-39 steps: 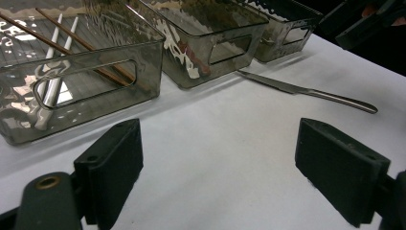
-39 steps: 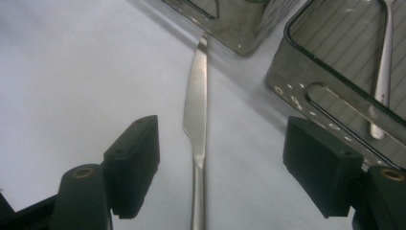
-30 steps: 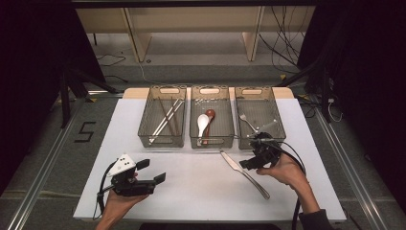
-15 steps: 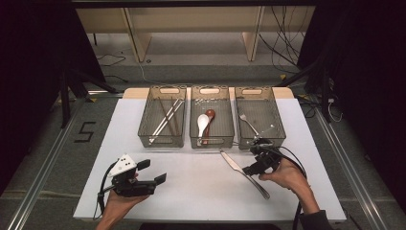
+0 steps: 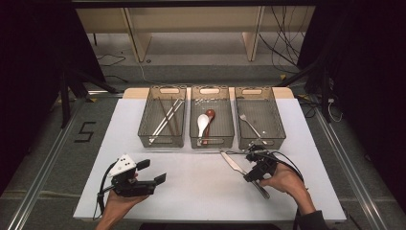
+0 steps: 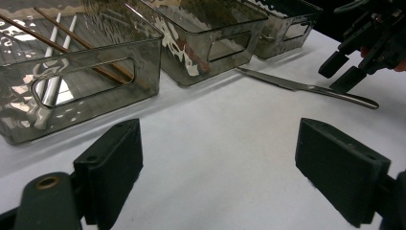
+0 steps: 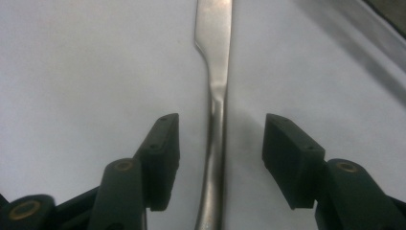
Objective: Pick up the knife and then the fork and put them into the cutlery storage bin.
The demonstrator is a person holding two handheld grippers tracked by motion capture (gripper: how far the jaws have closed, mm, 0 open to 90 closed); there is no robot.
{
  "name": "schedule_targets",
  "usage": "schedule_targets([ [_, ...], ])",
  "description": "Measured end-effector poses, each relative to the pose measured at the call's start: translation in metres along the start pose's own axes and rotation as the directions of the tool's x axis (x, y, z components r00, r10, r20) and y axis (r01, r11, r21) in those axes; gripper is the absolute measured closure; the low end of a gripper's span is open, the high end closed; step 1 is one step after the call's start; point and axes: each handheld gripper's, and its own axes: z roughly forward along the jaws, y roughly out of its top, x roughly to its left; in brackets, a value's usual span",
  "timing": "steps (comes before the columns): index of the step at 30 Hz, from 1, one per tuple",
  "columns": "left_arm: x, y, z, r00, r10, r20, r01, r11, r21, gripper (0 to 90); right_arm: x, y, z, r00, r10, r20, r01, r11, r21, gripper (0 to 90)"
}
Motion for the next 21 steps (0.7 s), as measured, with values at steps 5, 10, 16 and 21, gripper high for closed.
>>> schedule_targets([
  [5, -0.0001, 0.0001, 0.0000, 1.0000, -0.001, 0.001, 0.001, 1.0000, -0.001, 16.2, 0.0009, -0.0003, 0.0035, 0.9999, -0.015, 0.000, 0.015, 1.000, 0.018, 57.3],
  [10, -0.0005, 0.0001, 0.0000, 1.0000, 0.002, 0.001, -0.002, 1.0000, 0.000, 16.2, 0.0008, -0.0004, 0.0068, 0.9999, -0.016, 0.000, 0.016, 0.999, 0.027, 63.3],
  [16, -0.0006, 0.0001, 0.0003, 1.0000, 0.002, 0.002, -0.002, 1.0000, -0.001, 16.3, 0.0016, -0.0002, 0.0094, 0.9997, -0.026, 0.005, 0.026, 0.999, 0.031, 69.6],
  [21, -0.0008, 0.0002, 0.0002, 1.0000, 0.003, 0.003, -0.003, 1.0000, -0.001, 16.3, 0.0025, 0.0001, 0.0104, 0.9995, -0.028, 0.012, 0.027, 0.999, 0.039, 73.3],
])
